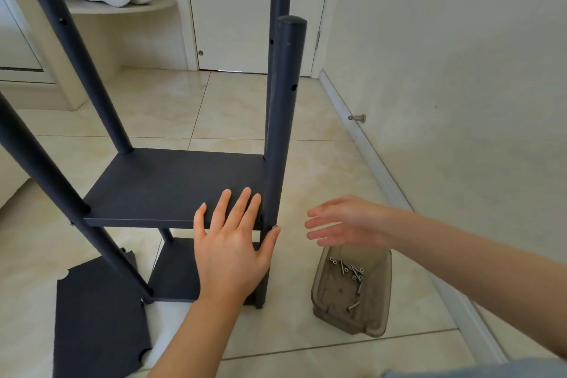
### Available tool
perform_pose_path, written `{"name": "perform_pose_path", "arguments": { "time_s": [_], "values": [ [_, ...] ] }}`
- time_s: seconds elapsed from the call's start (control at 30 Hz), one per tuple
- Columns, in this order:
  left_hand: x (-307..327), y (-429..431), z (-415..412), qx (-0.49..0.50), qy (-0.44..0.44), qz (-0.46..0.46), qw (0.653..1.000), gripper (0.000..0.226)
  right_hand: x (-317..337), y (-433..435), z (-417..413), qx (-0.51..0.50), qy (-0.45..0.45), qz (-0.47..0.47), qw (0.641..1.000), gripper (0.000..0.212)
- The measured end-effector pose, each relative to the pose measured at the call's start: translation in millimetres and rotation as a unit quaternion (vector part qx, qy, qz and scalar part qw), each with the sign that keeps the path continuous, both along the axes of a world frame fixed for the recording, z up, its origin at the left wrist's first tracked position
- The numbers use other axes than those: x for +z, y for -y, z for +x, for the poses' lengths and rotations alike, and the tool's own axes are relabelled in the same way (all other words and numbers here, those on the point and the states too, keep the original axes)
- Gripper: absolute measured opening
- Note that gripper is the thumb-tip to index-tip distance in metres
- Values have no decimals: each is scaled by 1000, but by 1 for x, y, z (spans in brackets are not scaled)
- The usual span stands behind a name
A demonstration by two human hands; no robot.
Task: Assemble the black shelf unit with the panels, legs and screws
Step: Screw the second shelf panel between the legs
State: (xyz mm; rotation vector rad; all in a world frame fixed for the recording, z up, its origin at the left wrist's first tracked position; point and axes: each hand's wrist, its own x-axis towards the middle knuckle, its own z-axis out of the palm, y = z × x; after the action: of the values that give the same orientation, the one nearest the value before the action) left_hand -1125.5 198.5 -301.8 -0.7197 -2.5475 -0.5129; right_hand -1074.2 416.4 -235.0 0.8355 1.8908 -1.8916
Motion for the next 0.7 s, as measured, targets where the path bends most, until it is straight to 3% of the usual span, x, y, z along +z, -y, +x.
{"name": "perform_pose_path", "arguments": {
  "time_s": [0.37, 0.7],
  "values": [
    [-7, -1, -2, 11, -41, 6, 999, 59, -144, -58, 49, -25, 78, 123, 989, 7],
    [-14, -7, -2, 3, -92, 44, 995, 51, -233, -92, 14, 6, 91, 301, 949, 20]
  ]
}}
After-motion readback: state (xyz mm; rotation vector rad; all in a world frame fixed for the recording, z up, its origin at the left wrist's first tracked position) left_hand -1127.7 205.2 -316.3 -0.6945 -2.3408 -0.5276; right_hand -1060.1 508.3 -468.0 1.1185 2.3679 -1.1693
